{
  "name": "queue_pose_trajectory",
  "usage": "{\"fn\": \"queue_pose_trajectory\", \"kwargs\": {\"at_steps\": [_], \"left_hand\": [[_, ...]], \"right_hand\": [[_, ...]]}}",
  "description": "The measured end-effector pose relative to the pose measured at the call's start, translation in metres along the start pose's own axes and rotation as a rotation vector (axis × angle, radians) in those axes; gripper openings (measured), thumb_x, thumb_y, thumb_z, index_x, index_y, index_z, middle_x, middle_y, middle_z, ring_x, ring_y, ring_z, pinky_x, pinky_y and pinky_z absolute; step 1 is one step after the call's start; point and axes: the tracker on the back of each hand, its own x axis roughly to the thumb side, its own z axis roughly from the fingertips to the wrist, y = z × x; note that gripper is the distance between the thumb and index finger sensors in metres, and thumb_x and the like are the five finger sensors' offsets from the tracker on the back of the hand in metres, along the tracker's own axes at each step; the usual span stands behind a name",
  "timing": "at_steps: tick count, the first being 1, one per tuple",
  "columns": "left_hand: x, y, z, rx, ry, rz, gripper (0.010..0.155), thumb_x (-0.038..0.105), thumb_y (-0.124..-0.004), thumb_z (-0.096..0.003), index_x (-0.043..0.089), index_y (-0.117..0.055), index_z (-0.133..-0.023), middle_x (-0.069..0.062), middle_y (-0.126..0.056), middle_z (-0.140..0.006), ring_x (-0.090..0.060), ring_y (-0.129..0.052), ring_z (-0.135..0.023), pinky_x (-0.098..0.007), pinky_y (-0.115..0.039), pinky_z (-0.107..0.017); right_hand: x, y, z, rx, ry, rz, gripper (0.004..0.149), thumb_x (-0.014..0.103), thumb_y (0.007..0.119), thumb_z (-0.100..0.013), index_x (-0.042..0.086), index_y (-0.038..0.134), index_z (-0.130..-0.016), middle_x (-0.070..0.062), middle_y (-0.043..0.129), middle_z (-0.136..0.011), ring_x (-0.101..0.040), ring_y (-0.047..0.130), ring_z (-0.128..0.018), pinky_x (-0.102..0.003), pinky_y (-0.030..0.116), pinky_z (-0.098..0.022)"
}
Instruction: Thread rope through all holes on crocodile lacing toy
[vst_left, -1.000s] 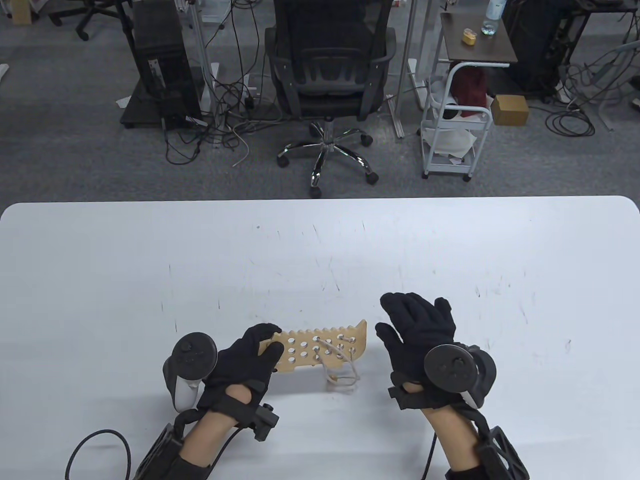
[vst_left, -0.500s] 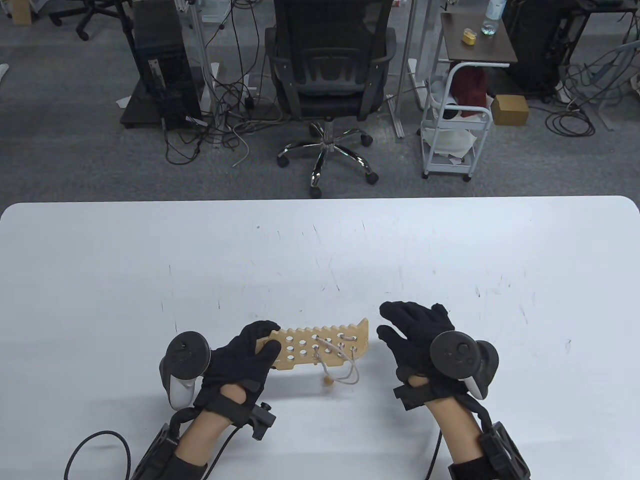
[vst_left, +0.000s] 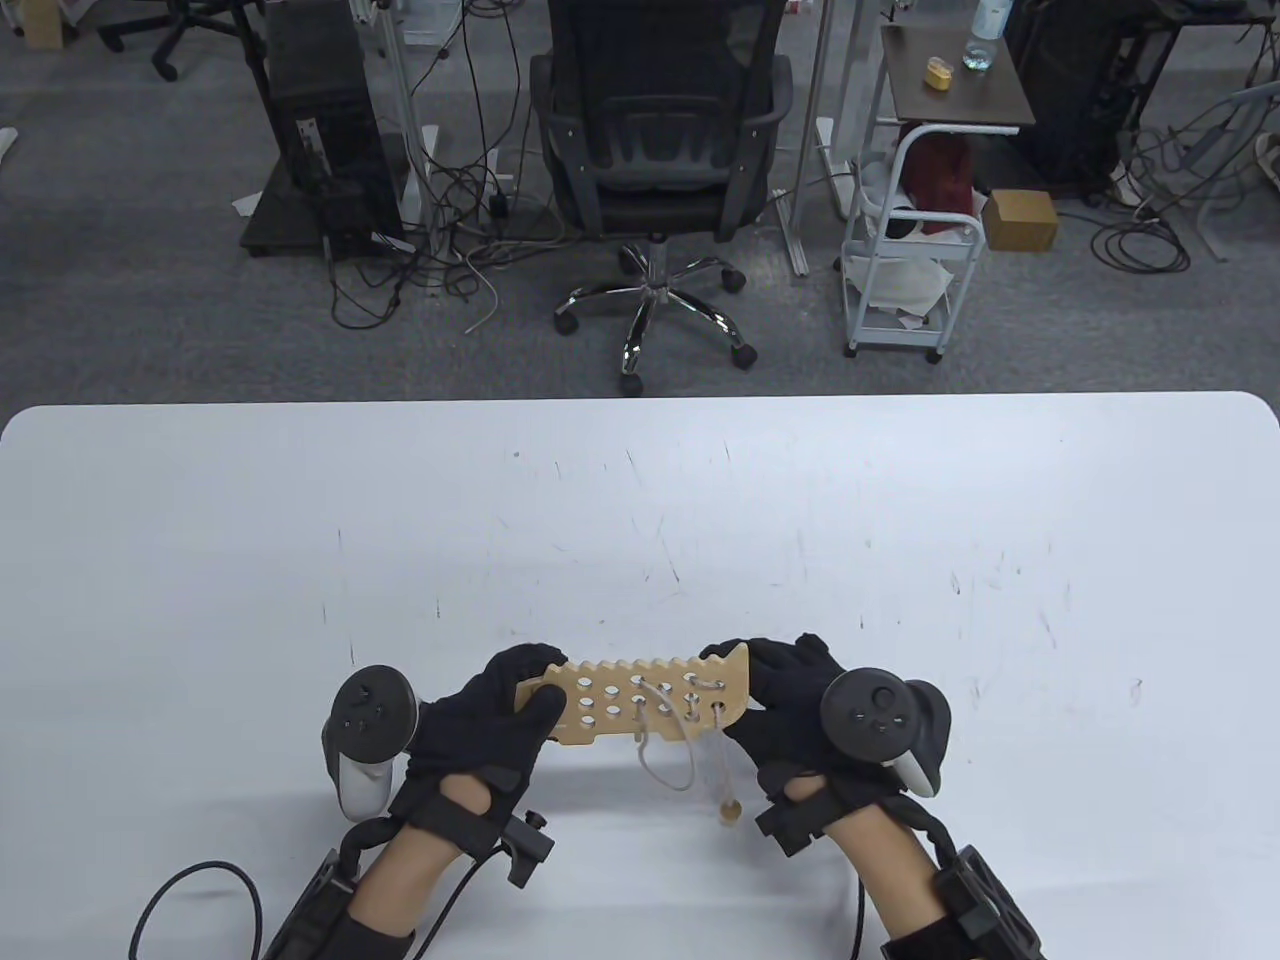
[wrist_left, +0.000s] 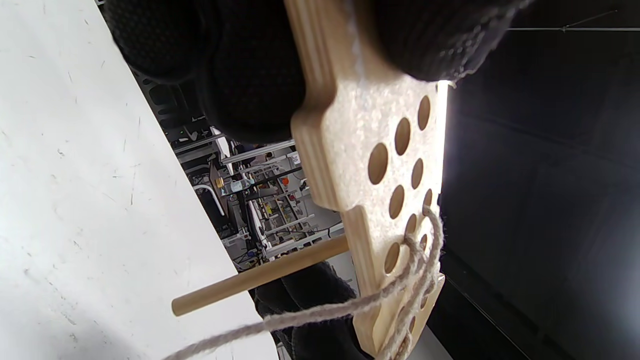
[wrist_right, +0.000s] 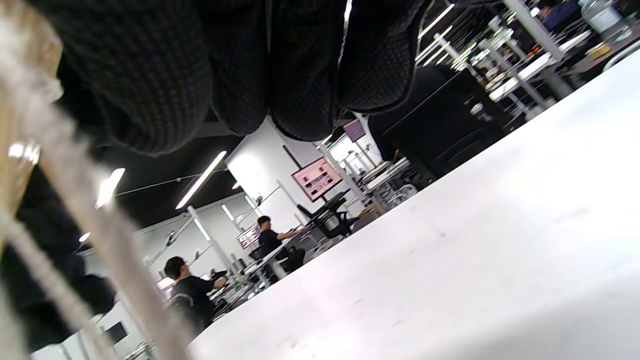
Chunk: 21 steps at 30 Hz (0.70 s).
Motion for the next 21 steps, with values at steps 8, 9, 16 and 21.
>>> {"fn": "queue_pose_trajectory", "kwargs": {"at_steps": [8,9,16,21], "left_hand": [[0.002,-0.003,0.002,-0.019,-0.014,0.039,0.054,0.046,-0.079,-0.0398,0.027,-0.072,-0.089,0.003,-0.092,-0.074,-0.021,-0.099,-0.05,-0.047,-0.075,-0.061],[0.002,-0.003,0.002,-0.021,-0.016,0.045,0.054,0.046,-0.079,-0.0397,0.027,-0.072,-0.089,0.004,-0.092,-0.074,-0.021,-0.099,-0.05,-0.047,-0.075,-0.061],[0.004,-0.008,0.003,-0.048,-0.026,0.076,0.054,0.046,-0.079,-0.0399,0.027,-0.072,-0.089,0.004,-0.092,-0.074,-0.021,-0.099,-0.05,-0.047,-0.075,-0.061],[0.006,-0.013,0.006,-0.068,-0.037,0.09,0.054,0.046,-0.079,-0.0399,0.027,-0.072,-0.089,0.003,-0.092,-0.074,-0.021,-0.099,-0.05,-0.047,-0.075,-0.061]], "right_hand": [[0.008,0.014,0.002,0.069,-0.07,-0.114,0.054,0.043,0.094,-0.039,0.024,0.085,-0.089,-0.006,0.089,-0.092,-0.037,0.078,-0.085,-0.068,0.043,-0.067],[0.009,0.015,0.002,0.075,-0.077,-0.131,0.054,0.043,0.095,-0.039,0.023,0.085,-0.089,-0.006,0.089,-0.093,-0.037,0.078,-0.086,-0.068,0.043,-0.067],[0.019,0.028,0.005,0.148,-0.124,-0.218,0.056,0.042,0.095,-0.039,0.023,0.084,-0.09,-0.006,0.088,-0.094,-0.037,0.077,-0.086,-0.068,0.043,-0.067],[0.024,0.034,0.008,0.168,-0.134,-0.246,0.055,0.041,0.095,-0.039,0.023,0.084,-0.089,-0.006,0.088,-0.094,-0.037,0.078,-0.086,-0.068,0.044,-0.067]]}}
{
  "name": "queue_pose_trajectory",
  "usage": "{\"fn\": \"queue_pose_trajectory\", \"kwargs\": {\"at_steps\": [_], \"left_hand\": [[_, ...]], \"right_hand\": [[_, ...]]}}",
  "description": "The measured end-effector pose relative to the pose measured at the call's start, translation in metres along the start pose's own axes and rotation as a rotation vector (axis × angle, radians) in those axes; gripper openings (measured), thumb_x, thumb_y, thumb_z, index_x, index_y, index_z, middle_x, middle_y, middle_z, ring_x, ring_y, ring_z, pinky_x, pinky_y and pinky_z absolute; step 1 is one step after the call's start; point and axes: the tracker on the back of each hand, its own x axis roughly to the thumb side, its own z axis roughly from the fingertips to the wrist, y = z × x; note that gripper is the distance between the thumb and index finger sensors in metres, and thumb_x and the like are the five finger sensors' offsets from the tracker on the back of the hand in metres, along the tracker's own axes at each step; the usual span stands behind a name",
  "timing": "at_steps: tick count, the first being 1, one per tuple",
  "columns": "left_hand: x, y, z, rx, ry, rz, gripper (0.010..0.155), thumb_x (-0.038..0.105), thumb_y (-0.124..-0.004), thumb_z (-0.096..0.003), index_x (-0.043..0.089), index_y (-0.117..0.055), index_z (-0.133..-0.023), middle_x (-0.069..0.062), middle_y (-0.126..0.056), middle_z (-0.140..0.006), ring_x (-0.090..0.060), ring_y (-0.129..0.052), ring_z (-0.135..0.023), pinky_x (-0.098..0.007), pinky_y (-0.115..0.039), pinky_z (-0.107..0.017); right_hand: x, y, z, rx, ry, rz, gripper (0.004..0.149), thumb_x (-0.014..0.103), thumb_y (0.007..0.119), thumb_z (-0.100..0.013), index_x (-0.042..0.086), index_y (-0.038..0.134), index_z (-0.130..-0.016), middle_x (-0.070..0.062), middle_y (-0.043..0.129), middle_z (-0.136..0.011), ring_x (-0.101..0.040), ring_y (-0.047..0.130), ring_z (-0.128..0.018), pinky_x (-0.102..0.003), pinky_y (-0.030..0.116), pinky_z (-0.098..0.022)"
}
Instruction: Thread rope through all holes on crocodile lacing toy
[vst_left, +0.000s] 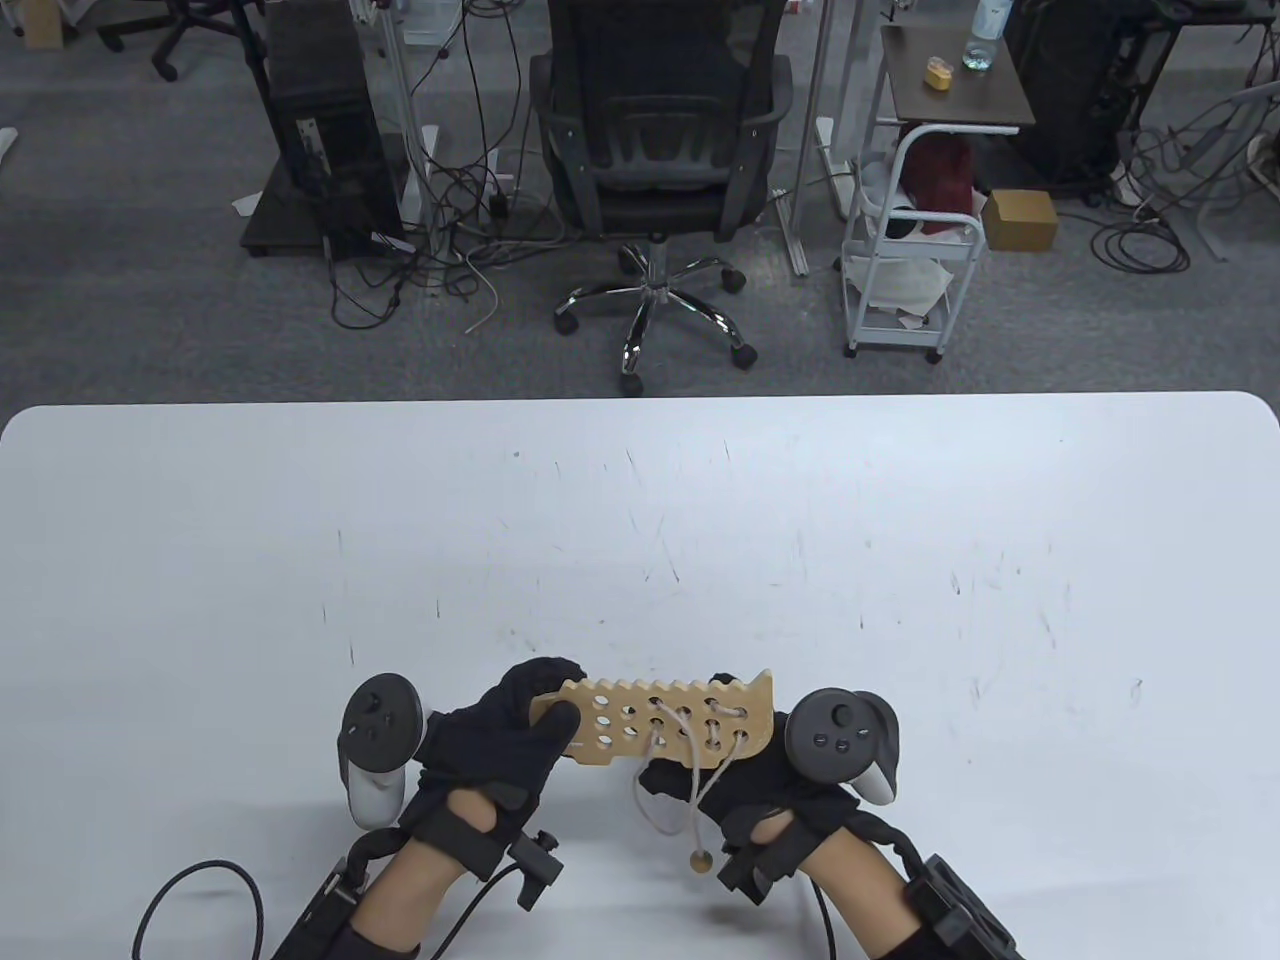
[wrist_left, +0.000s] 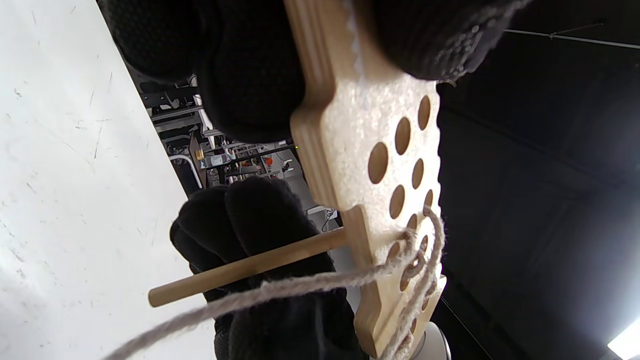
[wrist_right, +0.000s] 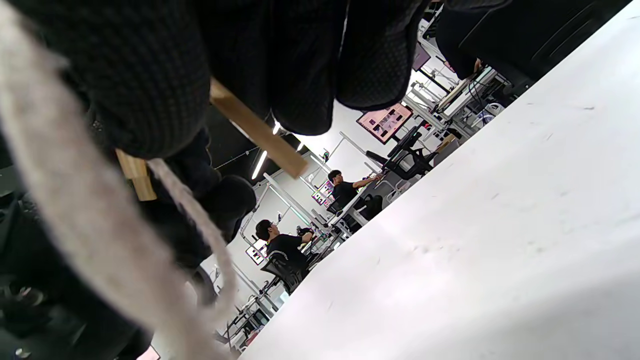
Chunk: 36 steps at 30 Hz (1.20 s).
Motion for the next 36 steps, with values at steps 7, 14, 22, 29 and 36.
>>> {"fn": "queue_pose_trajectory", "kwargs": {"at_steps": [7,14,22,29,36], "left_hand": [[0.002,-0.002,0.001,0.002,-0.004,-0.003,0.054,0.046,-0.079,-0.0399,0.027,-0.072,-0.09,0.004,-0.092,-0.074,-0.021,-0.099,-0.051,-0.047,-0.075,-0.061],[0.004,0.0,0.001,0.018,-0.001,-0.004,0.053,0.046,-0.079,-0.04,0.027,-0.072,-0.089,0.004,-0.092,-0.074,-0.021,-0.099,-0.051,-0.047,-0.075,-0.061],[0.004,0.005,0.0,0.049,0.013,-0.008,0.054,0.046,-0.079,-0.0398,0.026,-0.072,-0.089,0.003,-0.092,-0.074,-0.021,-0.099,-0.05,-0.047,-0.076,-0.061],[0.0,0.011,-0.001,0.075,0.03,-0.002,0.054,0.046,-0.079,-0.0396,0.026,-0.072,-0.089,0.003,-0.092,-0.074,-0.021,-0.099,-0.05,-0.047,-0.076,-0.06],[-0.003,0.016,-0.002,0.097,0.043,-0.003,0.054,0.046,-0.079,-0.0396,0.026,-0.072,-0.089,0.003,-0.092,-0.074,-0.021,-0.099,-0.05,-0.047,-0.076,-0.06]], "right_hand": [[0.001,0.002,0.0,-0.019,-0.01,-0.032,0.04,0.036,0.094,-0.041,0.025,0.092,-0.079,-0.004,0.097,-0.082,-0.035,0.083,-0.082,-0.067,0.047,-0.066],[-0.002,-0.007,0.0,-0.067,0.007,-0.016,0.04,0.038,0.093,-0.041,0.024,0.093,-0.079,-0.005,0.099,-0.076,-0.035,0.086,-0.077,-0.067,0.049,-0.066],[-0.003,-0.018,0.001,-0.128,0.017,-0.005,0.042,0.037,0.094,-0.04,0.024,0.093,-0.08,-0.004,0.101,-0.071,-0.034,0.089,-0.074,-0.066,0.05,-0.066],[-0.008,-0.029,0.002,-0.182,0.039,0.01,0.042,0.035,0.094,-0.04,0.023,0.092,-0.081,-0.003,0.102,-0.071,-0.034,0.09,-0.074,-0.066,0.052,-0.065],[-0.012,-0.04,0.002,-0.23,0.065,0.012,0.043,0.034,0.094,-0.04,0.023,0.092,-0.081,-0.004,0.103,-0.07,-0.034,0.092,-0.073,-0.065,0.055,-0.065]]}}
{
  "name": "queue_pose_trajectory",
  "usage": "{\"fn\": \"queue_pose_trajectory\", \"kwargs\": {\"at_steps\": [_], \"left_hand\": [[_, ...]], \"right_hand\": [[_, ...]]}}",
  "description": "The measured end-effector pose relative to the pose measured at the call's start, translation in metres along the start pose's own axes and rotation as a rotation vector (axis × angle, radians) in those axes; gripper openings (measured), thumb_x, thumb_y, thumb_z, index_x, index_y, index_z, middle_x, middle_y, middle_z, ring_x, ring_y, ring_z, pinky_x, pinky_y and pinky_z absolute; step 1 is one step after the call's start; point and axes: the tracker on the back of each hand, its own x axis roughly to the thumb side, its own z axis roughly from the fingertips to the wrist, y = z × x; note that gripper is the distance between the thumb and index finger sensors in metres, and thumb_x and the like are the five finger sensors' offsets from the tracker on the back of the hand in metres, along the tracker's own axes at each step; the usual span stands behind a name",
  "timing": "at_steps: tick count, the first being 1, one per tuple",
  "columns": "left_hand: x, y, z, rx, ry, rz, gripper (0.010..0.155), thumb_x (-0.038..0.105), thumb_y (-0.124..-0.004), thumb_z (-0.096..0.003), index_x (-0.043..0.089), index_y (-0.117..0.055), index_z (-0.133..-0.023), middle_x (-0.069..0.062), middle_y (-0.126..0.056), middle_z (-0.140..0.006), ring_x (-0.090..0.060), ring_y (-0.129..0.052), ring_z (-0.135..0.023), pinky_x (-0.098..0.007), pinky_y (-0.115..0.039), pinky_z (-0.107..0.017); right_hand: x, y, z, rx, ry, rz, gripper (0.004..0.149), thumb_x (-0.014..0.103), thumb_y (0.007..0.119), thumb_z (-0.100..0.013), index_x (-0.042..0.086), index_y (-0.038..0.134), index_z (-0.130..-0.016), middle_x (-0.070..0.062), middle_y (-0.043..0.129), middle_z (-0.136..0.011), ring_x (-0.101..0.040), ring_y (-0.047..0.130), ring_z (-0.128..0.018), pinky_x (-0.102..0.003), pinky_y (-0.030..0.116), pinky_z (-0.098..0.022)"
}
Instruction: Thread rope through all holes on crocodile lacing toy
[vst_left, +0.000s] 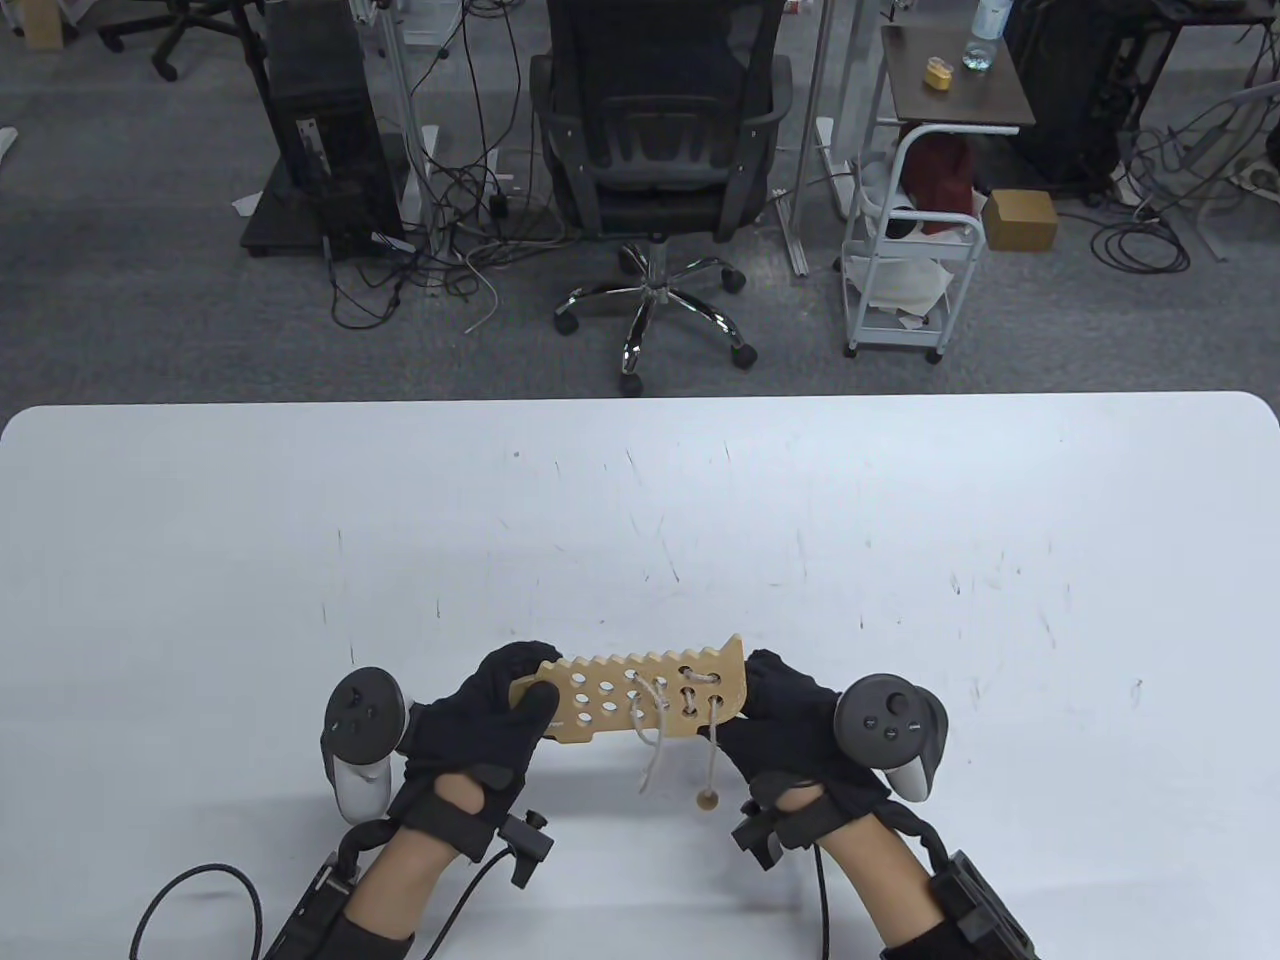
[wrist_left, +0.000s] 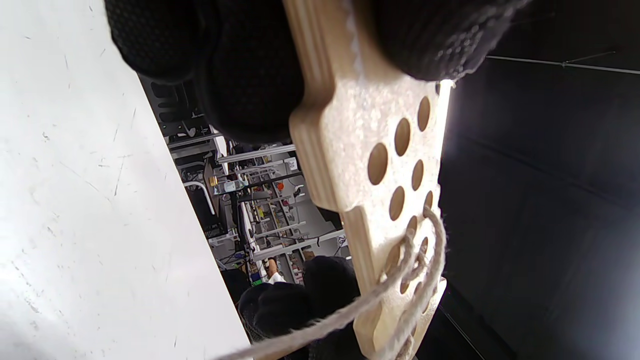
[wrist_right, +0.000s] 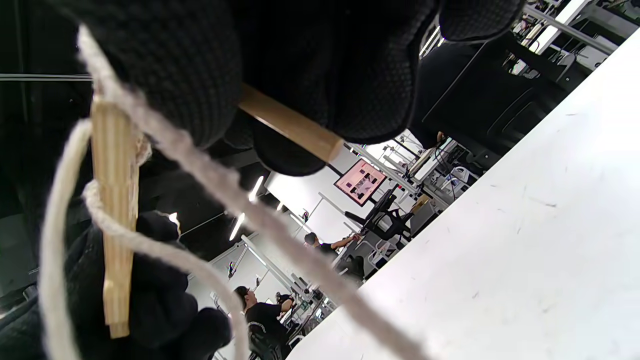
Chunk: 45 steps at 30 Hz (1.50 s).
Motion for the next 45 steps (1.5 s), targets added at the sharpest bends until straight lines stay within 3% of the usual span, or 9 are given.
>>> {"fn": "queue_pose_trajectory", "kwargs": {"at_steps": [45], "left_hand": [[-0.024,0.04,-0.006,0.181,0.12,-0.004,0.054,0.045,-0.079,-0.0396,0.026,-0.072,-0.089,0.003,-0.092,-0.073,-0.021,-0.099,-0.05,-0.047,-0.076,-0.06]], "right_hand": [[-0.028,-0.073,-0.003,-0.291,0.126,-0.027,0.042,0.034,0.093,-0.041,0.023,0.092,-0.082,-0.004,0.103,-0.072,-0.034,0.093,-0.071,-0.064,0.058,-0.064]]}}
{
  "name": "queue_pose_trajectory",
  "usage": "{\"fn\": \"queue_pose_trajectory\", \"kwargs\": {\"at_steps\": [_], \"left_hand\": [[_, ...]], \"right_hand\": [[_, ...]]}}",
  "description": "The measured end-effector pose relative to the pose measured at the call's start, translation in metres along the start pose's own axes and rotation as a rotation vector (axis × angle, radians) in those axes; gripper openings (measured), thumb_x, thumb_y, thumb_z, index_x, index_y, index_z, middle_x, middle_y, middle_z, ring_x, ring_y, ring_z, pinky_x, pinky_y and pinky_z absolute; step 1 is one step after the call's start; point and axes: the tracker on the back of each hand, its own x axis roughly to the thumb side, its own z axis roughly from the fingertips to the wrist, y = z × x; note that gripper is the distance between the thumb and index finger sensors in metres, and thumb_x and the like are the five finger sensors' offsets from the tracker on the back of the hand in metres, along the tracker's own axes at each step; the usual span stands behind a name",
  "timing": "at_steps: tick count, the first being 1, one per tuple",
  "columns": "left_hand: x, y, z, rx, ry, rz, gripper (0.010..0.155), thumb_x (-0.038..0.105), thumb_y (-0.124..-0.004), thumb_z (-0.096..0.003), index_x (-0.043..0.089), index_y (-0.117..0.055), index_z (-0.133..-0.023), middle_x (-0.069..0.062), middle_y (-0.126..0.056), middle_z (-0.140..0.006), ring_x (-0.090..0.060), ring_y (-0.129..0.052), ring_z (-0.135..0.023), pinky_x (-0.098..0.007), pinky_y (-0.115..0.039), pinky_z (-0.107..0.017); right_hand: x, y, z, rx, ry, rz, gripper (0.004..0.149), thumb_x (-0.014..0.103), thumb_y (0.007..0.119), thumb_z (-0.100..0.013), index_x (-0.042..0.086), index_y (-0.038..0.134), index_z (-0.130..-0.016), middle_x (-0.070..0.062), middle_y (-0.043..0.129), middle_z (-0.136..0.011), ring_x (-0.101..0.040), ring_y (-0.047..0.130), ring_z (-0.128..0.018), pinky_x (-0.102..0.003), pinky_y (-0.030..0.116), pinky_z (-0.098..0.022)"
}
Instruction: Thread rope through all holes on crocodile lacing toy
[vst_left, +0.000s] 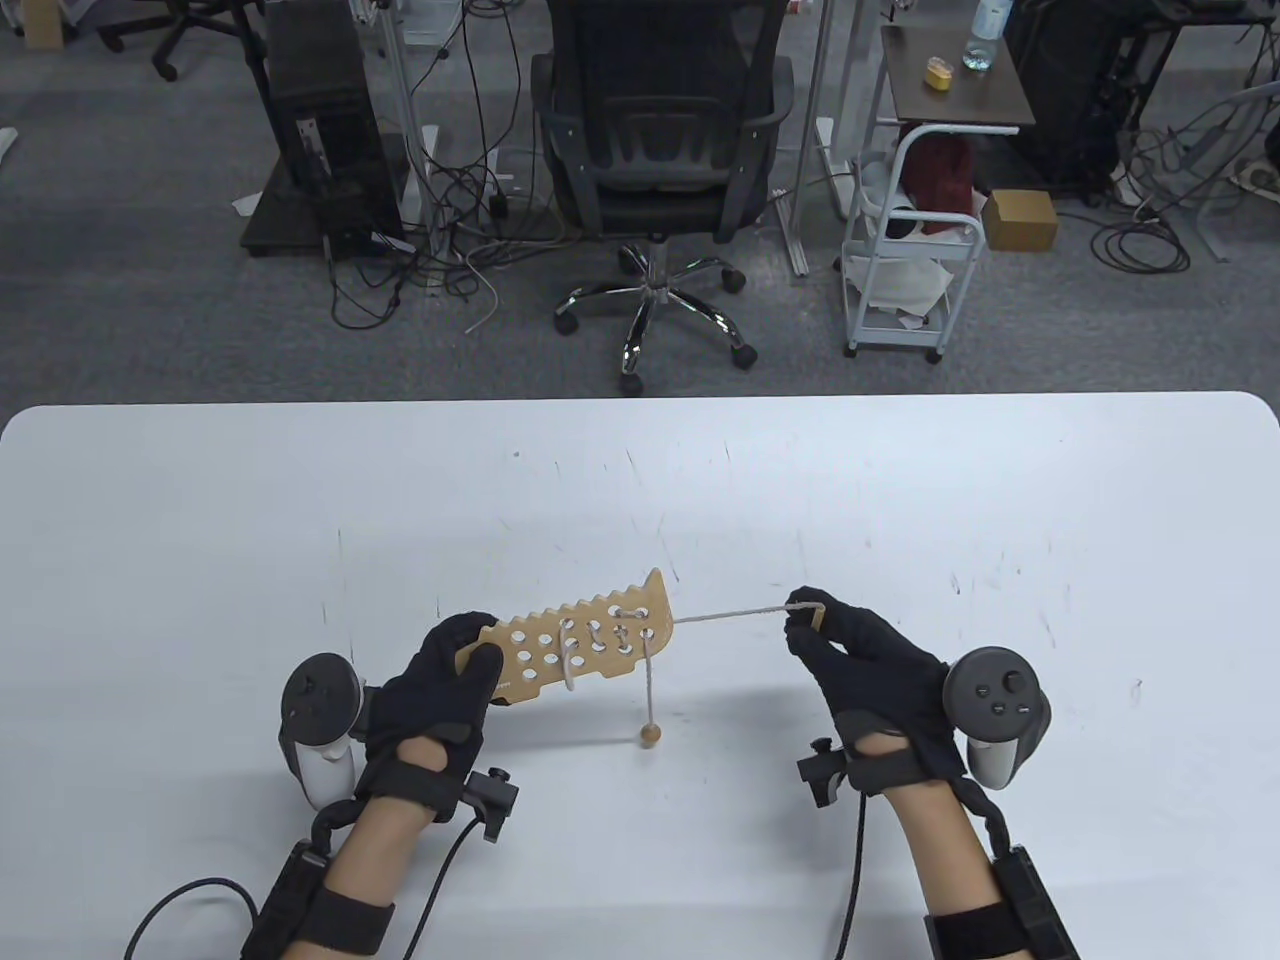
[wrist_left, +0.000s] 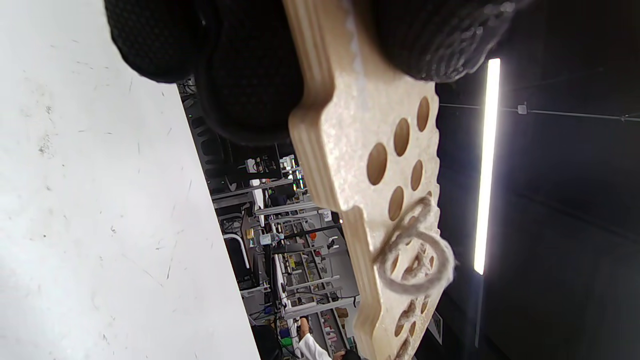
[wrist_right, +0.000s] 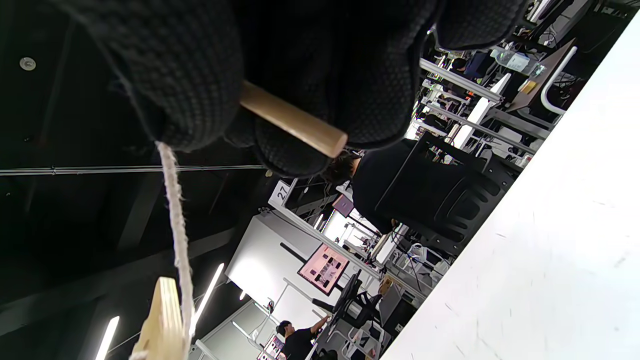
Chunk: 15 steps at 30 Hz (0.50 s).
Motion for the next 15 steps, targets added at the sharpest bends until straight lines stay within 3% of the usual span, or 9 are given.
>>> {"fn": "queue_pose_trajectory", "kwargs": {"at_steps": [15], "left_hand": [[-0.01,0.018,-0.005,0.065,0.046,0.006,0.054,0.046,-0.079,-0.0399,0.026,-0.072,-0.089,0.003,-0.092,-0.074,-0.021,-0.099,-0.05,-0.047,-0.075,-0.061]], "right_hand": [[-0.003,-0.02,-0.003,-0.084,0.02,-0.023,0.042,0.034,0.093,-0.041,0.024,0.092,-0.081,-0.003,0.104,-0.072,-0.034,0.093,-0.071,-0.064,0.058,-0.064]]}}
